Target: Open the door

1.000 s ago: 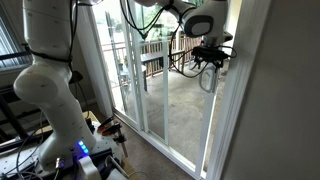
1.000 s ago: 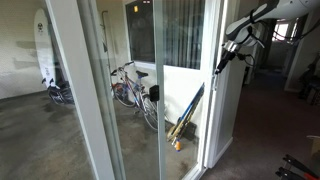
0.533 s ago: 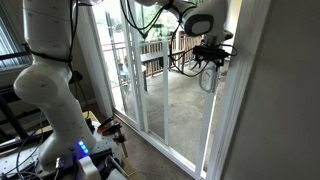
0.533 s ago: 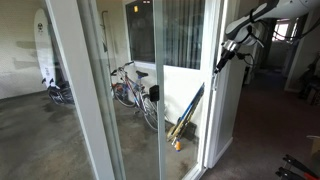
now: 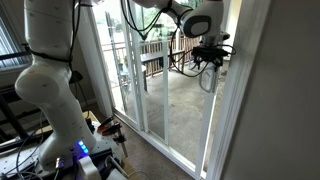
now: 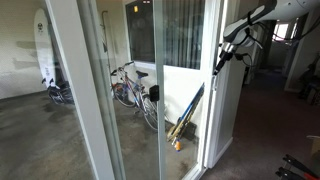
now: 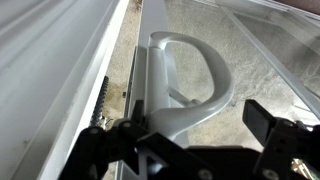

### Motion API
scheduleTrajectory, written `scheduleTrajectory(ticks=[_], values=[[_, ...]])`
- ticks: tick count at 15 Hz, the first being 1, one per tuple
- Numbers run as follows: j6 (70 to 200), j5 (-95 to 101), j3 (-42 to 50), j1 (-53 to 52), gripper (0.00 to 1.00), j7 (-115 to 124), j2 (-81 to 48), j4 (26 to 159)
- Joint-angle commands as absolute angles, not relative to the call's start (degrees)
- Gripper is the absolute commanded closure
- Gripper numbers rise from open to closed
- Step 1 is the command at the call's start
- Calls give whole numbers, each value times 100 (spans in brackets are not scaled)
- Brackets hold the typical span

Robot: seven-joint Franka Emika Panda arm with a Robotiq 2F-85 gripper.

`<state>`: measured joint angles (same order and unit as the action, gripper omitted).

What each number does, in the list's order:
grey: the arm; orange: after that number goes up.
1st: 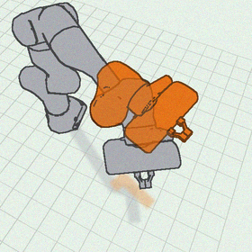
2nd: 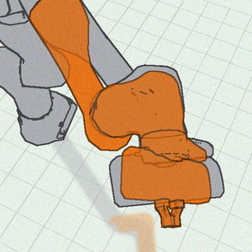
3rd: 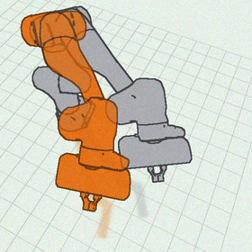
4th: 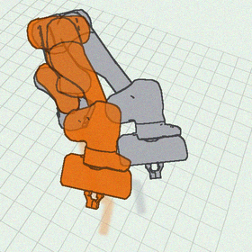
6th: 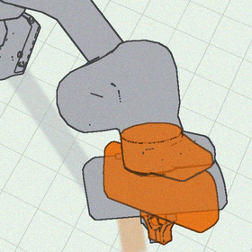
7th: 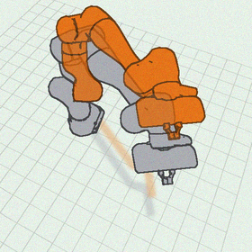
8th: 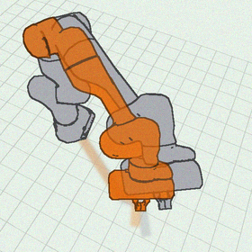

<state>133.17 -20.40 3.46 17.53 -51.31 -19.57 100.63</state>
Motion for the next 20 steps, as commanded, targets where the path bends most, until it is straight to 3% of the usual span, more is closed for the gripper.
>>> scheduleTrajectory(ticks=[1,20], values=[[13532,-1721,275,1575,0,-5104,-1928,10243],[14016,-427,206,1142,0,-4362,-1921,10475]])
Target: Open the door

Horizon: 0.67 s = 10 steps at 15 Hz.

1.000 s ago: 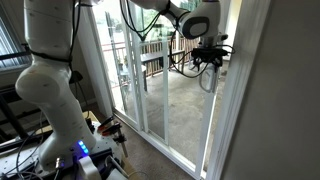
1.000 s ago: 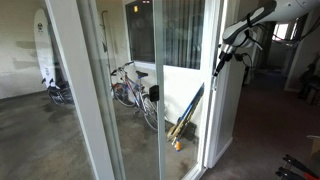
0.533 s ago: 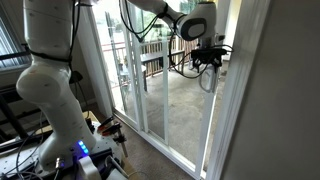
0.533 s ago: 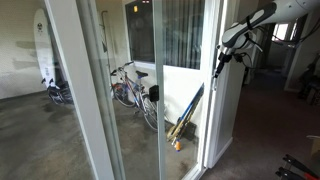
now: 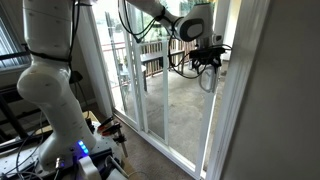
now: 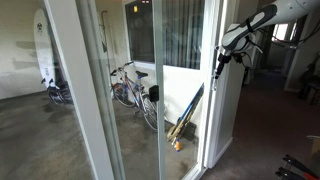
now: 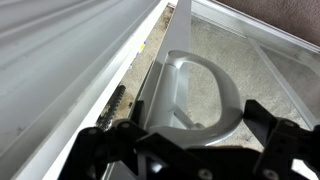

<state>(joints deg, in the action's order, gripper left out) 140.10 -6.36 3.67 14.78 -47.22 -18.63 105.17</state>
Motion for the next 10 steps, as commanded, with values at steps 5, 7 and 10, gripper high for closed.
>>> scheduleTrajectory(ticks=[5,7,10], values=[[14004,-353,183,1107,0,-4243,-1935,10451],[14015,-224,187,1042,0,-4130,-1958,10470],[13978,57,185,967,0,-3961,-1940,10524]])
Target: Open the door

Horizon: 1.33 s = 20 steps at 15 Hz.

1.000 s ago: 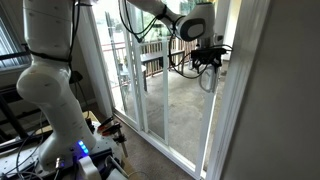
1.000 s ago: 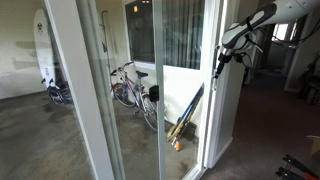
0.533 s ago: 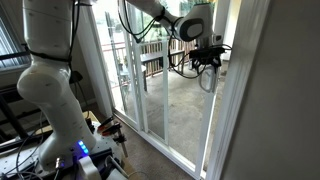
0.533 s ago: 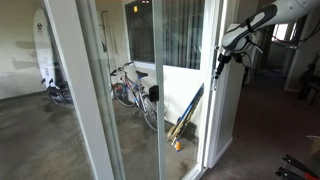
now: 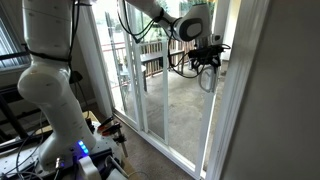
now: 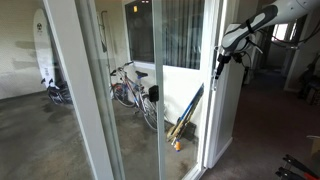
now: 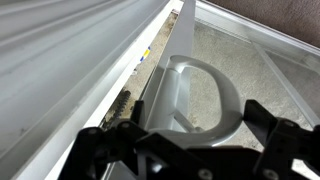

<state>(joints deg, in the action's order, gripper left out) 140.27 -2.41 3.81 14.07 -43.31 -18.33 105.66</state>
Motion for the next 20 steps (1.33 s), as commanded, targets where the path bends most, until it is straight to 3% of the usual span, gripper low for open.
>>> scheduleTrajectory(ticks=[1,16,20], values=[[13954,191,185,954,0,-3960,-1937,10526],[13872,1160,190,816,0,-3670,-1969,10560],[13328,1017,106,851,0,-3944,-1944,10512]])
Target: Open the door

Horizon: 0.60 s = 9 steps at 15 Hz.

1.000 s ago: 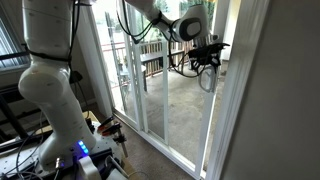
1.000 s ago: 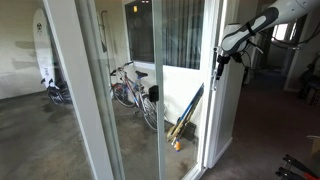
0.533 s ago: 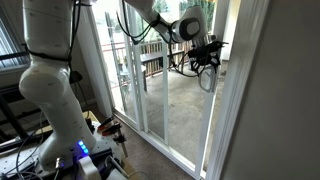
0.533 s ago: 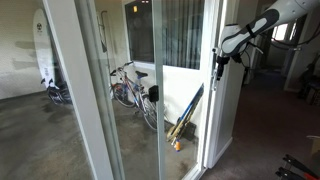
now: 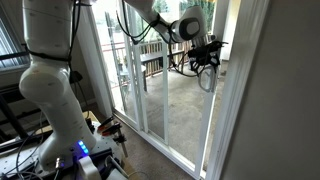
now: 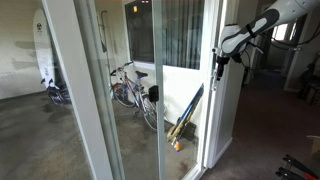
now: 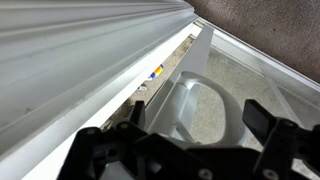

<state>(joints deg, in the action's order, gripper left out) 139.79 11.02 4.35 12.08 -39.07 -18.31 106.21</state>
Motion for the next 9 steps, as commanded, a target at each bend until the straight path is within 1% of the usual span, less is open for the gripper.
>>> scheduleTrajectory(ticks=[1,2,3,9], values=[[13164,1022,115,835,0,-3914,-1940,10489],[12849,1018,104,803,0,-3885,-1949,10442],[13245,1083,349,1109,0,-3939,-1823,10600],[13150,1130,399,1104,0,-3829,-1796,10617]])
